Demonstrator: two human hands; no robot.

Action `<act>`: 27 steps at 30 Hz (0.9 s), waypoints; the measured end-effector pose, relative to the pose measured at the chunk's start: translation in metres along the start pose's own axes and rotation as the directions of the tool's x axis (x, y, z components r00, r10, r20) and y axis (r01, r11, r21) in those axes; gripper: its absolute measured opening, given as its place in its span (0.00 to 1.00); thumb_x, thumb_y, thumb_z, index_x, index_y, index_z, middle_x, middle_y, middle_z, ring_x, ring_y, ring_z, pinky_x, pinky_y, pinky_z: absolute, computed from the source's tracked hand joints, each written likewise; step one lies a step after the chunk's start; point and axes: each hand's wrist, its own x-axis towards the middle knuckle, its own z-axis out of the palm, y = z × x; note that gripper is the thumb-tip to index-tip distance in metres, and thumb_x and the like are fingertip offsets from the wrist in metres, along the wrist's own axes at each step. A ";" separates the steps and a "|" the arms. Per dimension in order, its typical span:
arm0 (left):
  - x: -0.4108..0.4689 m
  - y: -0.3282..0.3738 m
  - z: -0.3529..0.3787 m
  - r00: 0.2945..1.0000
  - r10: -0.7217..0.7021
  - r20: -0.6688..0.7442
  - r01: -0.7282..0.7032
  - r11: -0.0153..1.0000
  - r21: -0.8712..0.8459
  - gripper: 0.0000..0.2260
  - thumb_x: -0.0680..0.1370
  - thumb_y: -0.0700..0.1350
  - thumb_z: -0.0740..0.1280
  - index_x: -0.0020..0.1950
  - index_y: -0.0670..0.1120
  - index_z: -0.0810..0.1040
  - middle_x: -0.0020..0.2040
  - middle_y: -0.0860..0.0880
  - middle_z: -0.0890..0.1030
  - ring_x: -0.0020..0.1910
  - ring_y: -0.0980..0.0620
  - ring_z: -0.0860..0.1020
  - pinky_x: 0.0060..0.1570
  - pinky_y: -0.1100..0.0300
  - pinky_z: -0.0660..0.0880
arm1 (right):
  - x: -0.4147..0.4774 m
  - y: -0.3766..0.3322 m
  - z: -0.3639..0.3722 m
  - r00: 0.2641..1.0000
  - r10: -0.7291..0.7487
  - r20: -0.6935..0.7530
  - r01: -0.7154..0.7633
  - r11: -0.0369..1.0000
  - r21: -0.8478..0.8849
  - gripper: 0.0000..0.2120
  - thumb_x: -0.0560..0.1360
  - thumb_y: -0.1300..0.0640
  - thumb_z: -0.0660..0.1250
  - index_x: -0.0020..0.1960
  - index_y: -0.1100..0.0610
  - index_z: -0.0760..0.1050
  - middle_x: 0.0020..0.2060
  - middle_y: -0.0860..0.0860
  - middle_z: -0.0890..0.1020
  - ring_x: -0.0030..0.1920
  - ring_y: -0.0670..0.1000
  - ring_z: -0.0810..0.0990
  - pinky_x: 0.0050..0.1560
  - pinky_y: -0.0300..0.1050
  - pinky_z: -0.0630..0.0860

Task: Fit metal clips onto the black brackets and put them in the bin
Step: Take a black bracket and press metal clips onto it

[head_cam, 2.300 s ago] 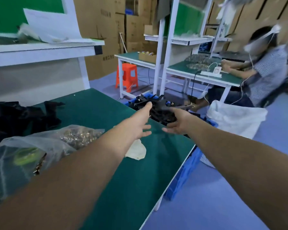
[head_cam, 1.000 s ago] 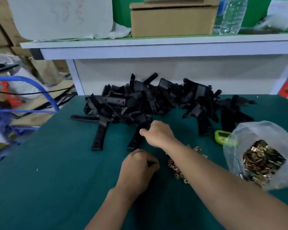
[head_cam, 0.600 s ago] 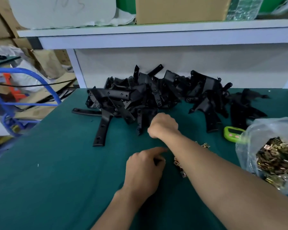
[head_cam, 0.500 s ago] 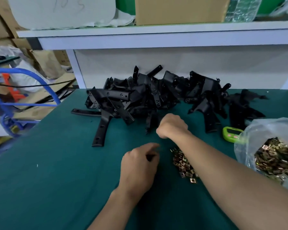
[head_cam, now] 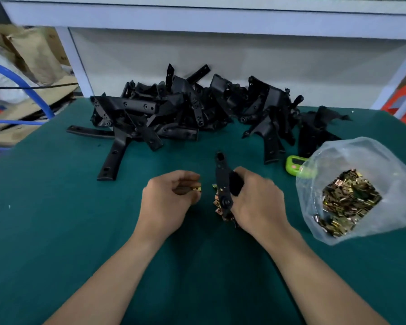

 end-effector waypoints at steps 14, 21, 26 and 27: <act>-0.005 0.008 -0.001 0.962 -0.139 0.236 0.254 0.776 -0.578 0.08 0.76 0.34 0.72 0.45 0.45 0.89 0.42 0.42 0.86 0.40 0.50 0.85 0.42 0.61 0.81 | 0.000 0.003 0.000 1.000 0.019 -0.010 -0.020 0.999 -0.028 0.12 0.72 0.44 0.71 0.39 0.47 0.70 0.27 0.45 0.75 0.28 0.47 0.69 0.30 0.44 0.62; -0.004 0.008 -0.002 0.962 -0.169 0.217 0.262 0.799 -0.541 0.10 0.77 0.32 0.71 0.42 0.45 0.88 0.42 0.43 0.86 0.41 0.49 0.85 0.42 0.61 0.81 | -0.001 0.003 0.000 1.000 0.006 0.001 -0.006 1.000 0.000 0.10 0.72 0.48 0.70 0.37 0.47 0.69 0.26 0.45 0.76 0.29 0.47 0.73 0.29 0.42 0.64; 0.002 0.001 -0.008 0.998 -0.050 -0.035 0.049 0.998 -0.027 0.10 0.75 0.38 0.74 0.44 0.54 0.87 0.41 0.58 0.87 0.42 0.61 0.84 0.46 0.69 0.79 | 0.000 0.006 -0.003 0.998 0.053 -0.034 -0.051 0.996 0.073 0.09 0.72 0.49 0.67 0.36 0.48 0.70 0.24 0.44 0.76 0.27 0.45 0.73 0.29 0.41 0.63; 0.001 0.000 -0.008 1.000 -0.003 0.003 0.003 0.995 0.100 0.11 0.74 0.40 0.75 0.44 0.58 0.87 0.41 0.61 0.86 0.43 0.65 0.83 0.45 0.74 0.75 | 0.000 0.006 -0.004 0.997 0.065 -0.040 -0.062 0.995 0.077 0.08 0.72 0.49 0.66 0.36 0.48 0.70 0.24 0.45 0.76 0.27 0.45 0.73 0.30 0.43 0.65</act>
